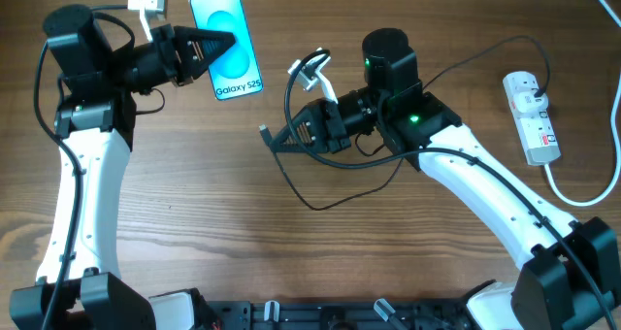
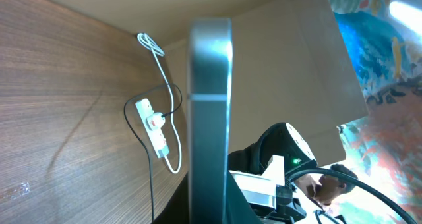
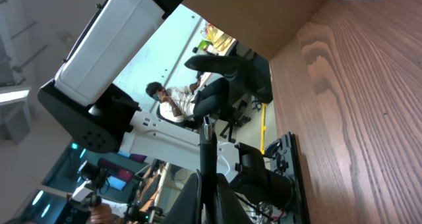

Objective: Plug charger to phone and switch on socket
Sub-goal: 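Carry the plug left toward the phone's bottom port with the right gripper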

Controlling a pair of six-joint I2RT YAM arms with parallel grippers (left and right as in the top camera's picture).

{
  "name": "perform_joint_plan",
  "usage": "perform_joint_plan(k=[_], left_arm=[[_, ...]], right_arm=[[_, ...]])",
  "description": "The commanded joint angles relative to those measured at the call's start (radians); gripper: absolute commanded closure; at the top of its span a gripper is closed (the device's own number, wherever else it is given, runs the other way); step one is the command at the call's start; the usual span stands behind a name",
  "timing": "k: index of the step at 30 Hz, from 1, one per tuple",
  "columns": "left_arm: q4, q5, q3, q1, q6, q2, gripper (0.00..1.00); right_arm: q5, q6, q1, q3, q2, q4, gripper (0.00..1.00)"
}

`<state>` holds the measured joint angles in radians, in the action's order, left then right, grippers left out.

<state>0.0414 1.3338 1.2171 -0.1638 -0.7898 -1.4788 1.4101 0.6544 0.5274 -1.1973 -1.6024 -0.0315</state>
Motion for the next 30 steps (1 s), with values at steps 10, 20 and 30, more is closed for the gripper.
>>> perform_joint_plan(k=[10,20,30], left_arm=[[-0.007,0.069,0.010,0.002,0.089,0.016,0.96],[-0.014,0.109,0.010,0.002,0.111,0.016,0.96],[-0.014,0.089,0.010,0.003,0.098,0.016,0.96]], right_arm=[[0.020,0.064,0.002,-0.006,0.003,-0.014,0.96],[0.029,0.082,0.002,-0.006,0.003,-0.060,0.96],[-0.002,0.082,0.003,-0.006,0.003,-0.088,0.96]])
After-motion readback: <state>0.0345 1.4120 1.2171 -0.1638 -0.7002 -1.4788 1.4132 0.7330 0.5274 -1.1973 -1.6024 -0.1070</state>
